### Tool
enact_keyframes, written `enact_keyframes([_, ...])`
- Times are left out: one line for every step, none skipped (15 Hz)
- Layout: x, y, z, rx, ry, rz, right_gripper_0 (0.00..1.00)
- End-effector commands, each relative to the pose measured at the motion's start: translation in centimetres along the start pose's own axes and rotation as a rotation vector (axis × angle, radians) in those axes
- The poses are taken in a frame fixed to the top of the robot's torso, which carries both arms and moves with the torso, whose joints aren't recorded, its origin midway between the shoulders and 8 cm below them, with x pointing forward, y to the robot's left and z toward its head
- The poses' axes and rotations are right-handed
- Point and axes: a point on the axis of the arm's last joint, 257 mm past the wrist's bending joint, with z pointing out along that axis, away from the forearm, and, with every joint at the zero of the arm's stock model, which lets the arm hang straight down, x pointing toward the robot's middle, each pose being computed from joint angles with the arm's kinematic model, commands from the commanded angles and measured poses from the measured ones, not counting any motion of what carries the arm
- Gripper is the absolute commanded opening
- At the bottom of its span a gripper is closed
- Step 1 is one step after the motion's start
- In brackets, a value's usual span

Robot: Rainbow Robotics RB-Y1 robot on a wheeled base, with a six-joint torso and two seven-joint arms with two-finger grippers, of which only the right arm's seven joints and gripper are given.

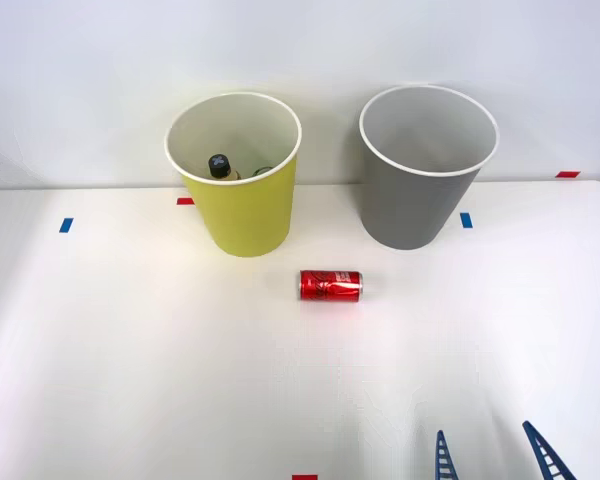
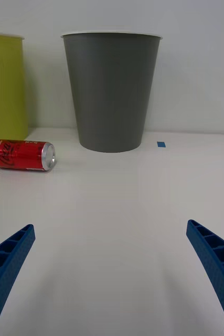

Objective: Put cans in the gray bin, plastic bottles in the light green bin

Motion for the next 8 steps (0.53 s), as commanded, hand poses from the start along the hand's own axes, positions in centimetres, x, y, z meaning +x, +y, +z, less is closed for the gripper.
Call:
enact_keyframes([0.0, 0.0, 0.0, 0.0, 0.0, 0.0, 1.0])
enact_keyframes([0.0, 0.0, 0.0, 0.0, 0.0, 0.0, 1.0])
enact_keyframes([0.0, 0.0, 0.0, 0.0, 0.0, 0.0, 1.0])
enact_keyframes([0.0, 0.0, 0.0, 0.0, 0.0, 0.0, 1.0])
enact_keyframes([0.0, 0.0, 0.0, 0.0, 0.0, 0.0, 1.0])
enact_keyframes([0.0, 0.0, 0.0, 0.0, 0.0, 0.0, 1.0])
enact_keyframes([0.0, 0.0, 0.0, 0.0, 0.0, 0.0, 1.0])
enact_keyframes([0.0, 0.0, 0.0, 0.0, 0.0, 0.0, 1.0])
